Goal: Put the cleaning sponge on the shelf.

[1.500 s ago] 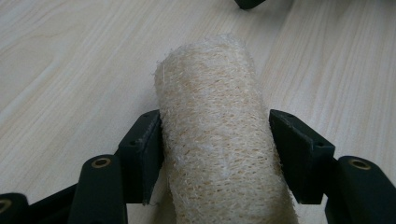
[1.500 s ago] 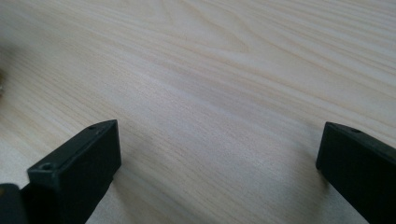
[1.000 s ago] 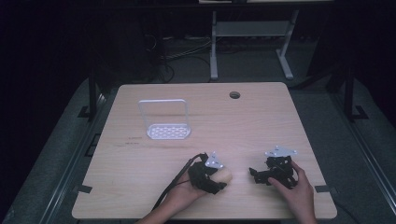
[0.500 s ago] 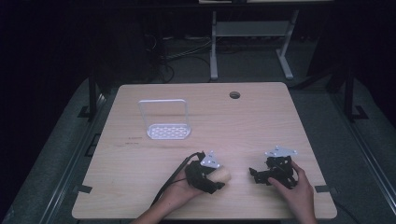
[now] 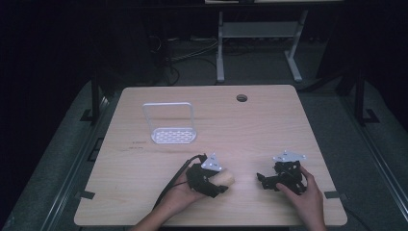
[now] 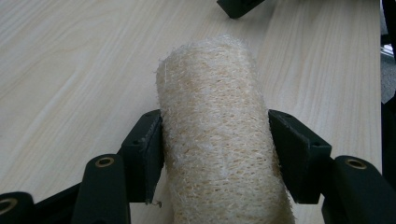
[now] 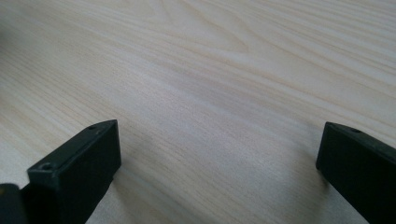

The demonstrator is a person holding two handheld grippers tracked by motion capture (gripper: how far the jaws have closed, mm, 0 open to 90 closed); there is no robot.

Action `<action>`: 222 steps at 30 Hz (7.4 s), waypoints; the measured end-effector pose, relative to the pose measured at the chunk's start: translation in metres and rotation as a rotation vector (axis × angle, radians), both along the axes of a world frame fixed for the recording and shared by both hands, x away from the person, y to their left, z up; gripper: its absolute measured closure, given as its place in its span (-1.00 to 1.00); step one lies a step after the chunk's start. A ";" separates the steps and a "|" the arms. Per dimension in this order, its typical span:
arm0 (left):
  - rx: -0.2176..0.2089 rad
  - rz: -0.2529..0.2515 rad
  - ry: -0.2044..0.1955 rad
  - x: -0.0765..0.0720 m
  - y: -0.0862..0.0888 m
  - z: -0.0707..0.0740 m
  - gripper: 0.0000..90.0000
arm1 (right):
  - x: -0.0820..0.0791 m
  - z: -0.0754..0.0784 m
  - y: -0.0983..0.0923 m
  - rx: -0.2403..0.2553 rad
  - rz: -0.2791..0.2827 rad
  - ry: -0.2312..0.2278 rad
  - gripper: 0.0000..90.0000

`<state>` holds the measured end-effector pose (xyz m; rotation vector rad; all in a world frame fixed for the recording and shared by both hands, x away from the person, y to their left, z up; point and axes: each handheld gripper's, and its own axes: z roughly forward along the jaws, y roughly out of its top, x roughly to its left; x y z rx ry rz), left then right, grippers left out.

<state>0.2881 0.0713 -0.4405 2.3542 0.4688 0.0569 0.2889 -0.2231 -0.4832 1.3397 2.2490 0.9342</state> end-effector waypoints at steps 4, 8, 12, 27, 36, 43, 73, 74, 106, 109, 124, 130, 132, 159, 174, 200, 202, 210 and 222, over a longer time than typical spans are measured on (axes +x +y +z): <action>-0.003 0.002 -0.006 0.002 0.004 0.002 -0.14 | 0.000 0.000 0.000 0.000 0.000 0.000 -1.00; -0.008 0.010 -0.008 0.003 0.007 0.003 -0.14 | 0.000 0.000 0.000 0.000 0.000 0.000 -1.00; -0.008 0.008 -0.013 0.004 0.010 0.005 -0.14 | 0.000 0.000 0.000 0.000 0.000 0.000 -1.00; -0.010 0.033 -0.031 0.012 0.026 0.011 -0.14 | 0.000 0.000 0.000 0.000 0.000 0.000 -1.00; -0.024 0.069 -0.042 0.019 0.040 0.017 -0.14 | 0.000 0.000 0.000 0.000 0.000 0.000 -1.00; -0.024 0.101 -0.054 0.028 0.054 0.023 -0.14 | 0.000 0.000 0.000 0.000 0.000 0.000 -1.00; 0.015 0.233 -0.085 0.063 0.105 0.031 -0.14 | 0.000 0.000 0.000 0.000 0.000 0.000 -1.00; 0.015 0.233 -0.085 0.063 0.105 0.031 -0.14 | 0.000 0.000 0.000 0.000 0.000 0.000 -1.00; 0.090 0.368 -0.088 0.120 0.126 0.014 -0.14 | 0.000 0.000 0.000 0.000 -0.001 0.001 -1.00; 0.125 0.367 -0.102 0.126 0.122 0.015 -0.14 | 0.000 0.000 0.000 0.000 0.000 0.000 -1.00; 0.128 0.389 -0.083 0.138 0.119 0.000 -0.14 | 0.000 0.000 0.000 0.000 0.000 0.000 -1.00; 0.132 0.395 -0.074 0.140 0.118 -0.005 -0.14 | 0.000 0.000 0.000 0.000 0.000 0.000 -1.00; 0.138 0.394 -0.074 0.141 0.117 -0.006 -0.15 | 0.000 0.000 0.000 0.000 0.000 0.000 -1.00; 0.065 0.411 -0.144 0.118 0.121 0.030 -0.19 | 0.000 0.000 0.000 0.000 0.000 0.000 -1.00; 0.005 0.353 -0.100 0.087 0.127 0.040 0.99 | 0.000 0.000 0.000 0.002 0.000 0.002 -1.00; 0.069 0.362 -0.022 0.095 0.133 0.000 1.00 | 0.000 0.000 0.000 0.000 -0.001 0.001 -1.00; 0.068 0.374 -0.023 0.096 0.137 0.000 1.00 | 0.000 0.000 0.000 0.000 -0.001 0.001 -1.00; 0.069 0.431 -0.046 0.101 0.149 0.000 0.99 | 0.000 0.000 0.000 0.000 0.000 0.000 -1.00; 0.062 0.511 -0.062 0.110 0.166 -0.003 1.00 | 0.000 0.000 0.000 0.000 0.000 0.001 -1.00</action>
